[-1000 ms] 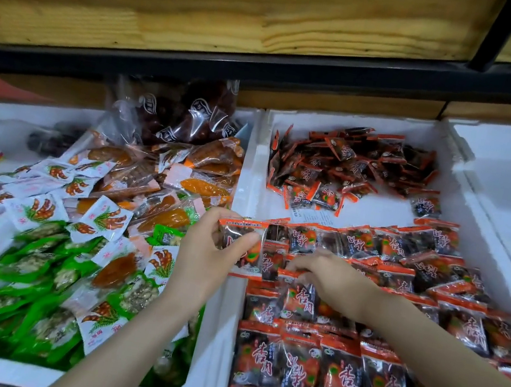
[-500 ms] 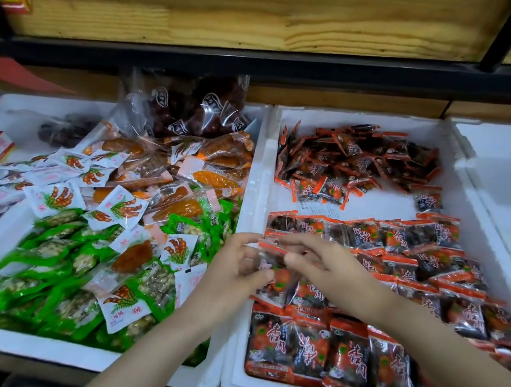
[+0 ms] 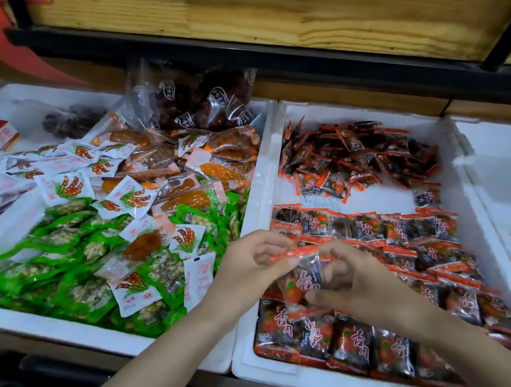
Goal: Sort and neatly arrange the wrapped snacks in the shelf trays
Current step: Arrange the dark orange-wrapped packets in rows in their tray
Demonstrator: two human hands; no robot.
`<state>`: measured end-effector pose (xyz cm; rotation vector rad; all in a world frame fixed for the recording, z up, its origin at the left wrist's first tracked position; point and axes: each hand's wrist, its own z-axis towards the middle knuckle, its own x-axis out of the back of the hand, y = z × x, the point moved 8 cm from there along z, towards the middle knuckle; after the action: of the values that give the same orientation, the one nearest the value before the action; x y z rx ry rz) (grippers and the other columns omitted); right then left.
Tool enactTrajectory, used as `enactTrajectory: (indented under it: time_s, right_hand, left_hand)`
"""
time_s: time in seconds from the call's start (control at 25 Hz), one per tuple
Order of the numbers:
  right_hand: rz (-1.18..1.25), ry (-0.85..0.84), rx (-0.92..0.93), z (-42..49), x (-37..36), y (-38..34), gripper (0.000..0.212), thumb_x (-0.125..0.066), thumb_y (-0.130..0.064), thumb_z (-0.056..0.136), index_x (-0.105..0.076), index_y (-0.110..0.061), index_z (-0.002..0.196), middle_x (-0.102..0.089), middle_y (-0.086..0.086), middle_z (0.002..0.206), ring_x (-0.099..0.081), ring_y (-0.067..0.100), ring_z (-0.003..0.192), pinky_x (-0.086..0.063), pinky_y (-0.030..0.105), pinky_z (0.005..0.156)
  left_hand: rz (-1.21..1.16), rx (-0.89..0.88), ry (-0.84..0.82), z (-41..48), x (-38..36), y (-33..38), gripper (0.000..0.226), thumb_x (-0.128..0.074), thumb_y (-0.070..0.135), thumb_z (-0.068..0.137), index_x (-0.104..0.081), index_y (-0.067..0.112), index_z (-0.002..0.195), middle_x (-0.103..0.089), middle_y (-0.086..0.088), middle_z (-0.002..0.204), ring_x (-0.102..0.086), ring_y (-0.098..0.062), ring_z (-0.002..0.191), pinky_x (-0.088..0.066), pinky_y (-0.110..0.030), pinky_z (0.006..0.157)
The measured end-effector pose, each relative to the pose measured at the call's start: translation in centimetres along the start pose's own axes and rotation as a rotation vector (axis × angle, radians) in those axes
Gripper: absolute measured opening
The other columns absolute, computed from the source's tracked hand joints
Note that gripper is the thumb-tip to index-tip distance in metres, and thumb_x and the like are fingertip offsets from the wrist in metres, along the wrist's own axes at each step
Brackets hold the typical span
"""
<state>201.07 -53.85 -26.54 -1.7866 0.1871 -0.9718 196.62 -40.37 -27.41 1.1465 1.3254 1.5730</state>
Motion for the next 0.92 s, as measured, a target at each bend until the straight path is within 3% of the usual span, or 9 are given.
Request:
enactTrajectory:
  time_s: [0.12, 0.24, 0.32, 0.4, 0.48, 0.56, 0.68, 0.8, 0.92]
  right_hand:
    - [-0.103, 0.062, 0.043, -0.3, -0.3, -0.4, 0.026, -0.061, -0.037, 0.085, -0.057, -0.015, 0.099, -0.062, 0.007, 0.073, -0.064, 0.017, 0.069, -0.054, 0.034, 0.069]
    - [-0.221, 0.252, 0.002, 0.1, 2.3, -0.3, 0.028, -0.056, -0.027, 0.092, -0.049, -0.012, 0.069, -0.050, -0.005, 0.052, -0.045, 0.001, 0.041, -0.038, 0.014, 0.046]
    - [-0.202, 0.410, -0.050, 0.5, 4.9, 0.6, 0.028, -0.056, -0.025, 0.092, -0.047, -0.015, 0.068, -0.048, -0.009, 0.049, -0.042, -0.001, 0.040, -0.033, 0.012, 0.041]
    - [-0.157, 0.502, -0.085, 1.2, 6.4, 1.5, 0.019, -0.057, -0.027, 0.092, -0.054, -0.011, 0.083, -0.055, -0.003, 0.060, -0.052, 0.002, 0.044, -0.036, 0.012, 0.042]
    - [-0.174, 0.478, -0.102, 2.6, 6.0, 2.0, 0.019, -0.057, -0.027, 0.093, -0.055, -0.009, 0.097, -0.056, 0.005, 0.066, -0.051, 0.002, 0.042, -0.033, 0.010, 0.038]
    - [-0.231, 0.438, -0.099, 4.4, 4.6, 1.8, 0.021, -0.056, -0.027, 0.093, -0.054, -0.006, 0.099, -0.055, 0.004, 0.067, -0.046, 0.008, 0.046, -0.033, 0.012, 0.039]
    - [-0.295, 0.343, -0.078, 6.5, 2.2, 1.5, 0.027, -0.058, -0.025, 0.092, -0.052, -0.008, 0.111, -0.062, 0.011, 0.083, -0.053, 0.014, 0.057, -0.043, 0.018, 0.049]
    - [-0.382, 0.140, -0.053, 7.5, -0.2, 2.0, 0.038, -0.063, -0.024, 0.089, -0.048, -0.014, 0.122, -0.058, 0.015, 0.121, -0.061, 0.021, 0.081, -0.049, 0.032, 0.075]
    - [-0.434, 0.071, -0.041, 7.4, -1.0, 2.3, 0.044, -0.066, -0.021, 0.086, -0.046, -0.016, 0.125, -0.052, 0.014, 0.131, -0.063, 0.025, 0.082, -0.051, 0.037, 0.077]
  left_hand:
    - [0.145, -0.148, -0.041, -0.1, -1.0, 1.5, 0.018, -0.071, 0.011, 0.082, -0.063, 0.027, 0.088, -0.067, 0.009, 0.090, -0.062, 0.000, 0.081, -0.048, -0.012, 0.071]
    - [0.344, -0.253, -0.021, -1.2, -1.6, 1.3, 0.023, -0.059, 0.020, 0.092, -0.054, 0.026, 0.114, -0.058, 0.015, 0.110, -0.055, 0.008, 0.092, -0.045, -0.010, 0.082]
    - [0.582, -0.330, -0.079, -2.7, -2.2, 0.0, 0.035, -0.048, 0.026, 0.098, -0.044, 0.022, 0.133, -0.050, 0.011, 0.127, -0.049, 0.002, 0.111, -0.039, -0.015, 0.097]
    - [0.858, -0.453, -0.146, -4.4, -2.8, -1.1, 0.033, -0.042, 0.031, 0.099, -0.052, 0.019, 0.127, -0.055, 0.007, 0.119, -0.052, -0.008, 0.108, -0.041, -0.021, 0.094]
    - [1.072, -0.551, -0.207, -5.5, -3.6, -2.2, 0.035, -0.038, 0.037, 0.094, -0.066, 0.019, 0.107, -0.062, 0.005, 0.099, -0.058, -0.012, 0.091, -0.044, -0.024, 0.085]
    - [1.192, -0.609, -0.221, -6.0, -4.0, -3.0, 0.038, -0.036, 0.039, 0.091, -0.068, 0.021, 0.096, -0.063, 0.005, 0.094, -0.058, -0.014, 0.086, -0.036, -0.024, 0.083]
    - [1.285, -0.686, -0.207, -6.5, -4.0, -3.1, 0.039, -0.035, 0.040, 0.090, -0.068, 0.020, 0.098, -0.064, 0.003, 0.096, -0.059, -0.015, 0.087, -0.032, -0.028, 0.083]
    - [1.307, -0.714, -0.204, -6.9, -3.8, -3.2, 0.039, -0.037, 0.038, 0.089, -0.068, 0.019, 0.102, -0.065, 0.002, 0.100, -0.059, -0.015, 0.088, -0.033, -0.027, 0.084]
    - [1.315, -0.732, -0.189, -7.1, -3.7, -3.2, 0.038, -0.037, 0.037, 0.089, -0.068, 0.020, 0.104, -0.065, 0.003, 0.103, -0.059, -0.014, 0.090, -0.032, -0.026, 0.086]
